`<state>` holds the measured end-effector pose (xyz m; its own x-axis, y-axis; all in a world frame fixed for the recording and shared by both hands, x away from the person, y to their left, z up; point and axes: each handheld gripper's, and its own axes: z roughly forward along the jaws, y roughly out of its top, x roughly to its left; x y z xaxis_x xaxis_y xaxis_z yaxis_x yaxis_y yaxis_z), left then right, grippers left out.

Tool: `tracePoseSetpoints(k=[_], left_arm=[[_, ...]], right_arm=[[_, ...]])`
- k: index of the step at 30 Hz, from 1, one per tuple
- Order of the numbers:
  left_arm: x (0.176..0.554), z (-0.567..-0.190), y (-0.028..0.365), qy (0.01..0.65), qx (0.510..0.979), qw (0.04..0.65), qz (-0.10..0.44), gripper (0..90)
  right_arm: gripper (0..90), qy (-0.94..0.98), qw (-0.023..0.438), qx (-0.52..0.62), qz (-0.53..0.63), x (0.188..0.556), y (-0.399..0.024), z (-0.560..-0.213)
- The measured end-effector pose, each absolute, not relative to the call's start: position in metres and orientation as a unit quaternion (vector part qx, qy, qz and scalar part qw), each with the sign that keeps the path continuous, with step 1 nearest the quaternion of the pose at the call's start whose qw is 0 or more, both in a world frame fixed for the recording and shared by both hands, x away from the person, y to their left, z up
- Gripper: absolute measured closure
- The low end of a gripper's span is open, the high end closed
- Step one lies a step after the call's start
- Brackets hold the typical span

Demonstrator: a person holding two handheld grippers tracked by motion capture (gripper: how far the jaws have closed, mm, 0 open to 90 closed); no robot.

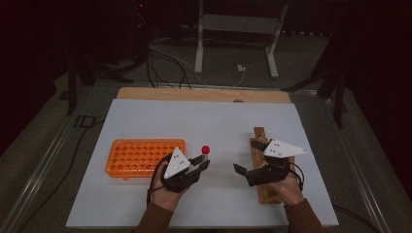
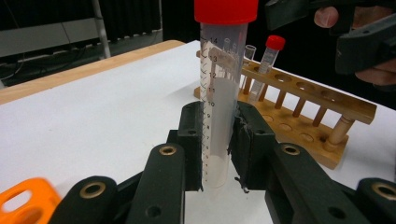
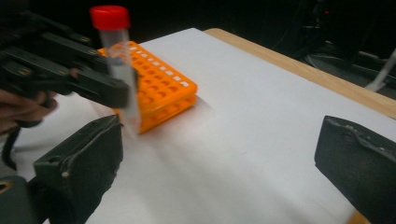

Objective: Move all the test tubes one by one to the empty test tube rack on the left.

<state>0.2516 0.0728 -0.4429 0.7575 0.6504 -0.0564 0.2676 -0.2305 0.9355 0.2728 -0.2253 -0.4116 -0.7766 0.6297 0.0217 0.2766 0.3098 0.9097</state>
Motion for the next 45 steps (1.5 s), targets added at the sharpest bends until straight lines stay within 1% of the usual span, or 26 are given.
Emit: tracePoseSetpoints(k=[6, 13, 20, 26, 31, 36, 45], left_arm=[[0.252, -0.445, 0.093, 0.315, 0.758, 0.546, 0.169, 74.7], [0.248, -0.444, 0.11, 0.317, 0.757, 0.545, 0.171, 74.7], [0.247, -0.441, 0.133, 0.334, 0.748, 0.548, 0.168, 74.7], [0.245, -0.443, 0.154, 0.348, 0.747, 0.535, 0.187, 74.7], [0.243, -0.449, 0.171, 0.364, 0.74, 0.523, 0.216, 74.8], [0.247, -0.456, 0.179, 0.376, 0.737, 0.514, 0.227, 74.7], [0.26, -0.47, 0.176, 0.383, 0.749, 0.49, 0.229, 74.7]], right_arm=[[0.2, 0.78, 0.187, 0.304, 0.514, 0.272, -0.241, -0.413], [0.2, 0.778, 0.192, 0.313, 0.51, 0.271, -0.25, -0.416], [0.2, 0.775, 0.193, 0.318, 0.511, 0.271, -0.254, -0.415], [0.2, 0.773, 0.197, 0.321, 0.511, 0.27, -0.259, -0.414], [0.2, 0.771, 0.2, 0.323, 0.511, 0.269, -0.263, -0.413], [0.3, 0.768, 0.201, 0.325, 0.513, 0.269, -0.265, -0.412], [0.3, 0.77, 0.203, 0.324, 0.512, 0.268, -0.266, -0.412]])
